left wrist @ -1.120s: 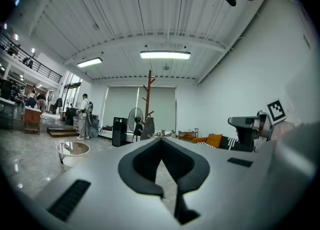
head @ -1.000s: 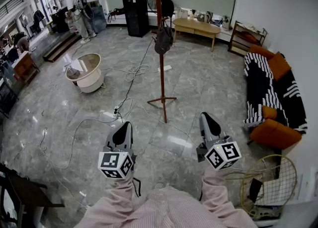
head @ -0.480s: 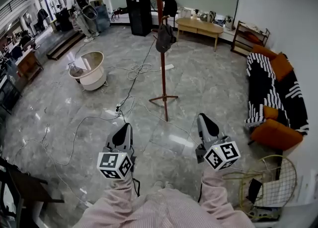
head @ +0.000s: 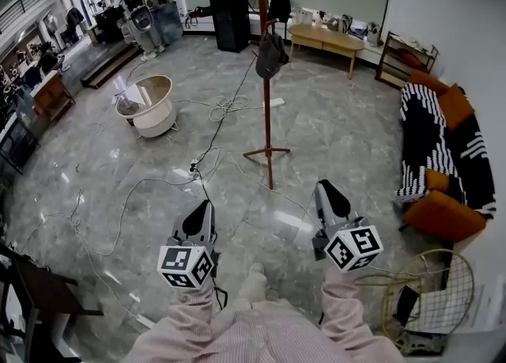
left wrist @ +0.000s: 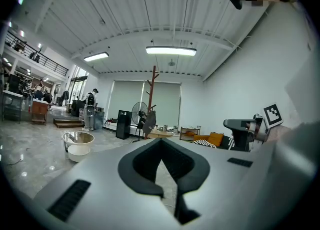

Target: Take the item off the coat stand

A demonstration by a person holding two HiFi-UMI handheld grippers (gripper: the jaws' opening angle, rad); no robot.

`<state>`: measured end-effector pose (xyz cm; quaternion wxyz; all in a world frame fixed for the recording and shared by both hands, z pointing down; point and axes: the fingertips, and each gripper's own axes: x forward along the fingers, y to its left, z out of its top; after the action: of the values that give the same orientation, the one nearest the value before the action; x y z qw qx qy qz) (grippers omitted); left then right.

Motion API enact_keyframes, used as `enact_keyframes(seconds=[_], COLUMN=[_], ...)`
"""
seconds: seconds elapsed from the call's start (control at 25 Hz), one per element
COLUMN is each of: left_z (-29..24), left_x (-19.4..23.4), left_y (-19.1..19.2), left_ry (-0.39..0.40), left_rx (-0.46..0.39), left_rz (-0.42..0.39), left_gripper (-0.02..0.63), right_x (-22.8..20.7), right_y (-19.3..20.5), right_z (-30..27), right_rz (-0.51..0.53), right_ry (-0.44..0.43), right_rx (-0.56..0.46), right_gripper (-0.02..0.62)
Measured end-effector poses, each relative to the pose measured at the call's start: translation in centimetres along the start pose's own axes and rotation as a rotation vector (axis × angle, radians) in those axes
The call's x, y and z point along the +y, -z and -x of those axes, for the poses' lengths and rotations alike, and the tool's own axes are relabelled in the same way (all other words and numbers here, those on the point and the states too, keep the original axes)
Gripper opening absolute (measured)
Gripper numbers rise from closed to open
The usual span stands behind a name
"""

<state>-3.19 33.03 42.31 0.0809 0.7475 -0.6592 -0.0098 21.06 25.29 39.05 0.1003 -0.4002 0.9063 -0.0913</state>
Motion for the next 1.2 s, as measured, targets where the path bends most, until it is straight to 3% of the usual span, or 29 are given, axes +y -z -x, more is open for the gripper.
enact_keyframes(seconds=[0.32,0.56,1.2], left_z=[-2.5,-7.9,-23.8], left_x=[3.2,7.5,12.9], left_y=[0.2,-0.5,-3.3], left_ry=[-0.025,-0.028,0.115], left_rx=[0.011,0.004,-0.005], left_rz=[0.029,0.049,0.030], left_gripper=[0.002,0.002,0.002], right_x=[-1.1,-2.8,-7.9], right_y=[1.2,1.8,2.4], right_z=[-4.5,-10.9,-23.7], right_rz=[-0.015,-0.018,0.006], right_ry=[0.025,0.050,0.123], right_rx=[0.028,0.033,0.024], right_gripper=[0.056,0.108,0.175])
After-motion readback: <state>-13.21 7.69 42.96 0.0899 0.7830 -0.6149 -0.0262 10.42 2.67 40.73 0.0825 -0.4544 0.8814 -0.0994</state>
